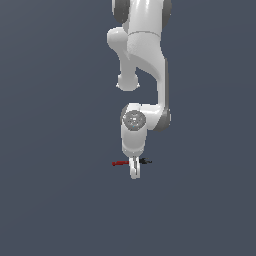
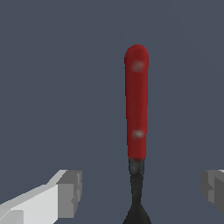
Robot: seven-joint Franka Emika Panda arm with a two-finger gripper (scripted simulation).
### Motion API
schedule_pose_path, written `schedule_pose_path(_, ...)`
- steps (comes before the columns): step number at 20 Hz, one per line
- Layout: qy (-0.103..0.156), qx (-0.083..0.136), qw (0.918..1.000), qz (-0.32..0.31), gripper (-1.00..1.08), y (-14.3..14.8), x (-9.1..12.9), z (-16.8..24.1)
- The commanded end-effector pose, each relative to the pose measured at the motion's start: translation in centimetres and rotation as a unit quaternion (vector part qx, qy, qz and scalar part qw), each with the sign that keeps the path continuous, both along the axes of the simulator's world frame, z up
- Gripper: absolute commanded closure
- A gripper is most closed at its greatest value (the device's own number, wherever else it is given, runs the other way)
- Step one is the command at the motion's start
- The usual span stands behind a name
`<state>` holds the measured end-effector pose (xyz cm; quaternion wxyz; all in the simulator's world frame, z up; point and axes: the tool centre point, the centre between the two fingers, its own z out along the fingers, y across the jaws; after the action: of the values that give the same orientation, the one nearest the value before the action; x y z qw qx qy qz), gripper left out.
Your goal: Pick up the object and move it to a goal position.
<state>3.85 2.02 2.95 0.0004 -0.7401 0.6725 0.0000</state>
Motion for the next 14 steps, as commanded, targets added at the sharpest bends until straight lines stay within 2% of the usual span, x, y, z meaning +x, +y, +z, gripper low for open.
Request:
schedule_pose_path(1,0.0,0.0,1.0,-0.001,-0.92,0.0,-0.1,-1.3)
schedule_pose_path(7,0.0,0.0,1.0,-0.001,-0.92,0.0,0.0,-2.3)
schedule_pose_path(8,0.0,0.0,1.0,-0.001,1.08,0.0,0.0,-2.3)
schedule_pose_path(14,0.0,0.0,1.0,-0.001,1.08,0.0,0.0,-2.3)
